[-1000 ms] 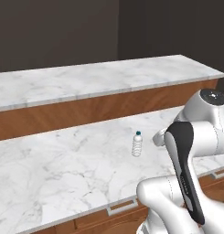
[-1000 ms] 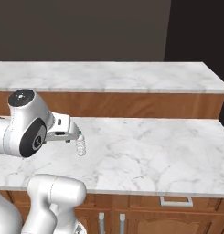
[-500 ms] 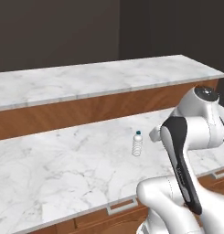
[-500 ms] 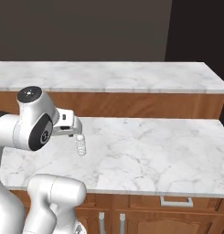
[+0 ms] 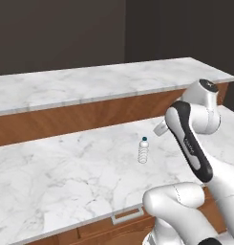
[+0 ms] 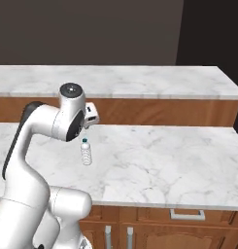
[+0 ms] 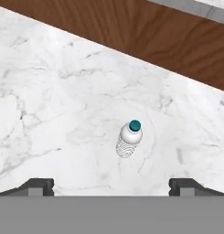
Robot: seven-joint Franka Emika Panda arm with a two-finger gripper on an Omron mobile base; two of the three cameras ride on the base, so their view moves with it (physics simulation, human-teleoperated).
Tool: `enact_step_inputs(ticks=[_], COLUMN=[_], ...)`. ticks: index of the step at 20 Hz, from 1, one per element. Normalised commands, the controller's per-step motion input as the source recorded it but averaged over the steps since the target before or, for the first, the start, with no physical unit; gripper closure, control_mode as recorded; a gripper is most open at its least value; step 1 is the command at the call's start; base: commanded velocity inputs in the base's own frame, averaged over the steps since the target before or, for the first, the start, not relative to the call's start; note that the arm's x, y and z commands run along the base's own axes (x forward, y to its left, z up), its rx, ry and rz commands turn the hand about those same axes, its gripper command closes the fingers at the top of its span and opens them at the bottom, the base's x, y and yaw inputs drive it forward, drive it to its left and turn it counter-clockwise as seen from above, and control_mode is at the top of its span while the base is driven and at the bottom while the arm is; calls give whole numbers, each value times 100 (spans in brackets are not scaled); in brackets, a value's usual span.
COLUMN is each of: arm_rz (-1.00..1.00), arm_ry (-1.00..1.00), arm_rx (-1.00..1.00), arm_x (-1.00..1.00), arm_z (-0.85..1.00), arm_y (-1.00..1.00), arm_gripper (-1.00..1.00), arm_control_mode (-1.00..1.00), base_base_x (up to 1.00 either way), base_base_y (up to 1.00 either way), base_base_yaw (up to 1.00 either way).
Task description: Place the drinks on the dining counter in a tight cluster.
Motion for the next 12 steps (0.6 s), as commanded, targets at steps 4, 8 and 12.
enact_step_inputs(ticks=[4,8,12], arm_rz=[27,23,24], arm_ry=[-23,-34,-28], arm_rx=[0,5,15], arm_x=[0,0,0], arm_z=[0,-20,-54], arm_y=[0,1,2], arm_gripper=[-100,-100,-100], arm_control_mode=[-100,-100,-100], base_base_x=[0,0,0], base_base_y=[0,0,0], base_base_yaw=[0,0,0])
